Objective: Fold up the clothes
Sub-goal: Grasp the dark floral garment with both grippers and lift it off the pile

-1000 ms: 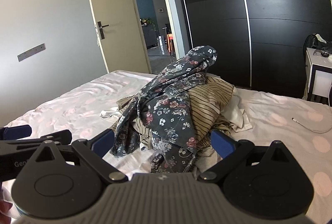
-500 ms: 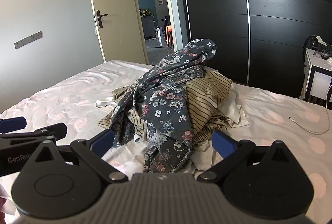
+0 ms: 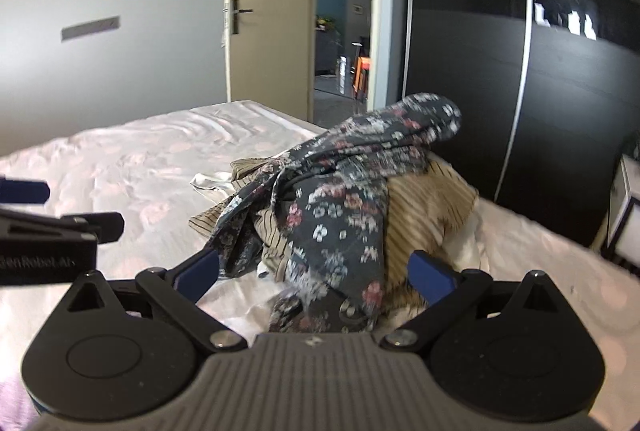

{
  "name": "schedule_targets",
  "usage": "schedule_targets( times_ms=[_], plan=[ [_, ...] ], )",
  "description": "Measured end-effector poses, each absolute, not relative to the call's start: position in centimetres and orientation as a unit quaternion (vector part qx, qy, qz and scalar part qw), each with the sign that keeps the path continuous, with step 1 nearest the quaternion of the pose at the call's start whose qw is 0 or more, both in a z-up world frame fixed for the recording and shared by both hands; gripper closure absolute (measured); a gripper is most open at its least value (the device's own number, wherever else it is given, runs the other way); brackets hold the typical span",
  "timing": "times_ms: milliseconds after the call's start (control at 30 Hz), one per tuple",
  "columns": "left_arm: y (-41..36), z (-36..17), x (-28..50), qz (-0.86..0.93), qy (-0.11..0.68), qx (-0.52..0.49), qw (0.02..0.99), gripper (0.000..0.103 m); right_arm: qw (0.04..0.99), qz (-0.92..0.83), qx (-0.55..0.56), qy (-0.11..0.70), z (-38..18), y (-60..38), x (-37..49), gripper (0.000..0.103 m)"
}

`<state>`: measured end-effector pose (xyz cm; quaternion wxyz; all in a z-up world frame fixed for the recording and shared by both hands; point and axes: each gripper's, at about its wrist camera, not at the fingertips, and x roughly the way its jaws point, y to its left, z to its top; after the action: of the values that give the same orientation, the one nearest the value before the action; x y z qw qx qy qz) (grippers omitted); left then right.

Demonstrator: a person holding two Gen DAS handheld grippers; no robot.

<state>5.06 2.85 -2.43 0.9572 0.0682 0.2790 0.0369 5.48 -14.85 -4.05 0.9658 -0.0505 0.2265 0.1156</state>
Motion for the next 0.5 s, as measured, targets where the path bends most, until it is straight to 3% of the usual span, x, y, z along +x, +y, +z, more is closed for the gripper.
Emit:
schedule_targets(
  times_ms=[267, 333, 500],
  plan=[
    [3.9, -4.0, 11.4, 0.015, 0.306, 0.097, 0.947, 0.020, 0.958, 0.132, -0.059, 0.250, -5.4, -14.4, 11.3, 0.004],
    [3.8, -4.7, 13.3, 0.005, 0.314, 0.104, 0.943, 0.021, 0.955, 0.130, -0.055, 0.262, -5.9, -14.4, 13.2, 0.022],
    [3.6, -6.5, 18.0, -0.017, 0.326, 0.112, 0.939, 0.027, 0.951, 0.114, -0.056, 0.282, -6.9, -14.9, 18.3, 0.042]
  ],
)
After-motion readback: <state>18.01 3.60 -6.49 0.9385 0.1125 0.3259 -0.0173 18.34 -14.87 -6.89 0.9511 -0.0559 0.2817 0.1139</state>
